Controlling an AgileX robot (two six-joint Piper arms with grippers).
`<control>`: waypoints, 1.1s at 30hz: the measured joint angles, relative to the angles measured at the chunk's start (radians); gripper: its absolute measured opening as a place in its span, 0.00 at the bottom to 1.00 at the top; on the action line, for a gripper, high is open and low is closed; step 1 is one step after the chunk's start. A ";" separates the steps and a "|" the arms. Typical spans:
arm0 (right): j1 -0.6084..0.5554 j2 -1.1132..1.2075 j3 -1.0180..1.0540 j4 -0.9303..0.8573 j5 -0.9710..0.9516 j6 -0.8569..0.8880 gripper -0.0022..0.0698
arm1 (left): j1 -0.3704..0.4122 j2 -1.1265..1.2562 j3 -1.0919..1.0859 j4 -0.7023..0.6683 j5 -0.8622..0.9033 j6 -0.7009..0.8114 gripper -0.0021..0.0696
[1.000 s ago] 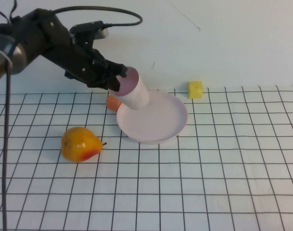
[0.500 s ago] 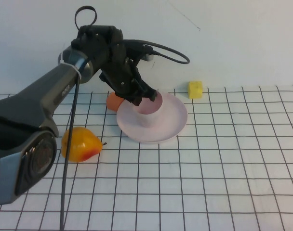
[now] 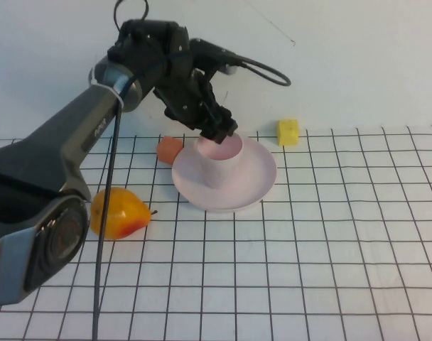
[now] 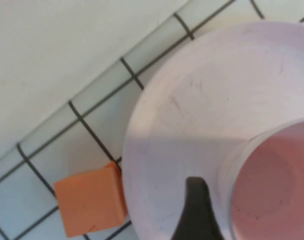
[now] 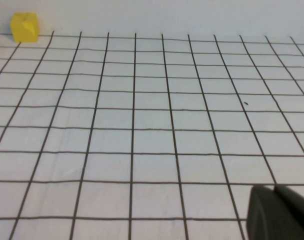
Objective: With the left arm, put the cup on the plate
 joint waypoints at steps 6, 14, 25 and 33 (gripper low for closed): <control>0.000 0.000 0.000 0.000 0.000 0.000 0.03 | 0.000 -0.112 -0.120 0.028 0.063 0.001 0.40; 0.000 0.000 0.000 0.000 0.000 0.000 0.03 | 0.000 -0.392 -0.131 0.312 0.114 -0.126 0.04; 0.000 0.000 0.000 0.000 0.000 0.000 0.03 | 0.000 -0.747 -0.133 0.424 0.188 -0.218 0.03; 0.000 0.000 0.000 0.000 0.000 0.000 0.03 | 0.000 -0.975 0.113 0.492 0.125 -0.285 0.03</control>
